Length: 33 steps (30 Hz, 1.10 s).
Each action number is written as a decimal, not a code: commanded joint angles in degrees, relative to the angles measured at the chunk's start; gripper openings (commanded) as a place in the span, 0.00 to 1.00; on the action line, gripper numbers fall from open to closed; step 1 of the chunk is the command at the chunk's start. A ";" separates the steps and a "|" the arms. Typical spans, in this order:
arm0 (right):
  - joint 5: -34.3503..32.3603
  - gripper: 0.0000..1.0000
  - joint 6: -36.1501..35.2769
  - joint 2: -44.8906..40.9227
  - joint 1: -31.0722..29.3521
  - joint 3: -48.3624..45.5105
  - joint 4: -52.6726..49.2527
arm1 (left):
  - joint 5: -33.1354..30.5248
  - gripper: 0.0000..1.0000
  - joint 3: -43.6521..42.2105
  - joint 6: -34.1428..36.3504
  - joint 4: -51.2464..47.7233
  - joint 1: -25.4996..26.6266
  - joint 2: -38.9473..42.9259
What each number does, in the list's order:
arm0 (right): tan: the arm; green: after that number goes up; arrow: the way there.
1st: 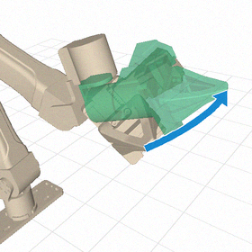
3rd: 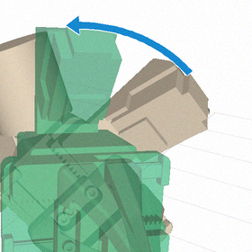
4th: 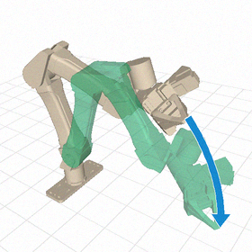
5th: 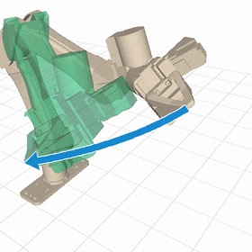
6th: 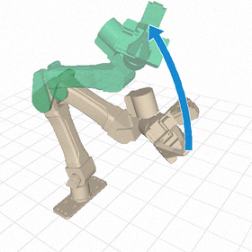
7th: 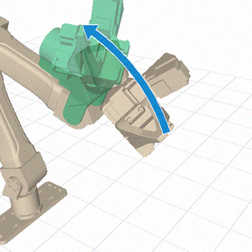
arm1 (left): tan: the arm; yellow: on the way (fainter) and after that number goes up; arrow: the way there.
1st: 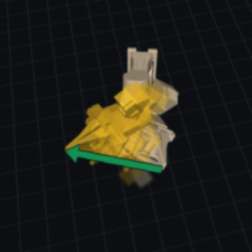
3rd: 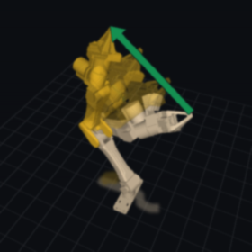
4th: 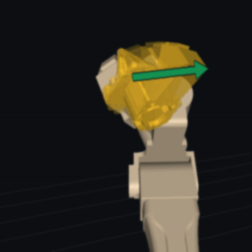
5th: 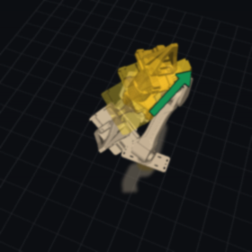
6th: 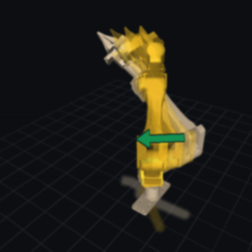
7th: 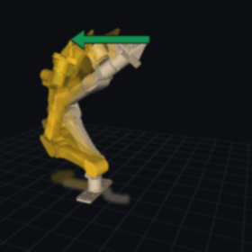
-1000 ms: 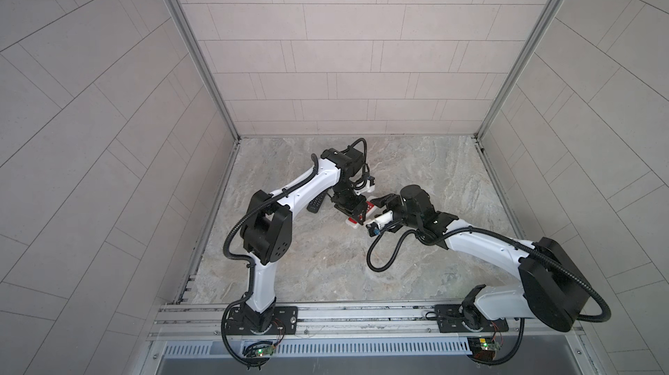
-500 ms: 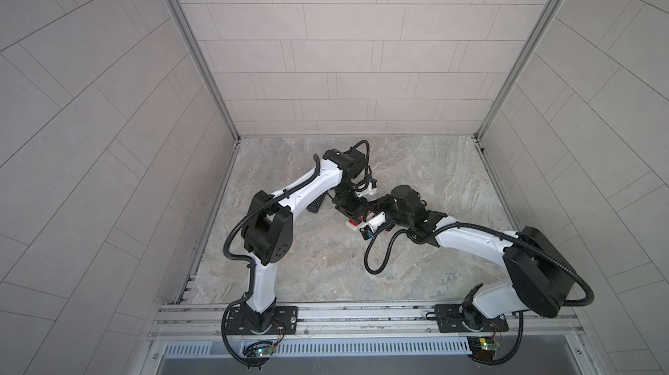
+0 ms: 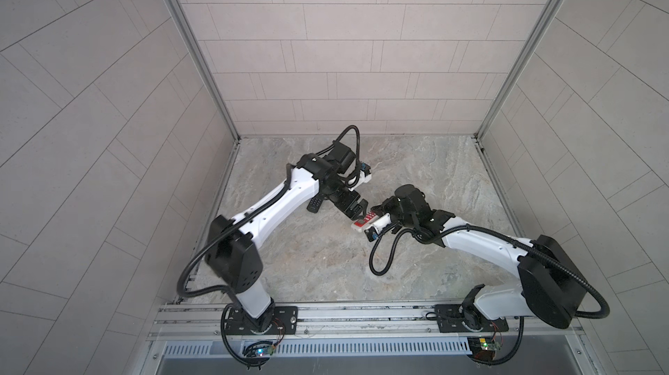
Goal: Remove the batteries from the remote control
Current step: 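Lift the remote toward the right gripper while the right gripper grips its back end, then hold the remote with the left gripper and pull the battery cover off with the right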
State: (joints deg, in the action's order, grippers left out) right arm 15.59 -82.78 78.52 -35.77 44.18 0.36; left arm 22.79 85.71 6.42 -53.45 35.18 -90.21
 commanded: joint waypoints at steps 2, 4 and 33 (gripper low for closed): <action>5.53 0.15 3.87 -1.36 1.95 3.05 -11.70 | -8.23 0.96 -16.24 0.69 24.86 -0.95 13.41; 8.16 0.15 4.68 -0.45 3.50 4.95 -16.23 | -8.14 0.96 -25.45 4.79 34.78 -0.99 19.92; 25.48 0.15 10.43 8.05 6.15 22.48 -40.20 | 2.30 0.53 -45.71 24.00 58.35 8.15 25.37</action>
State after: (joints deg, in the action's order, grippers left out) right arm 37.80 -72.97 86.30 -29.61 65.28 -37.39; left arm 25.06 40.58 29.65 0.23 42.83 -64.25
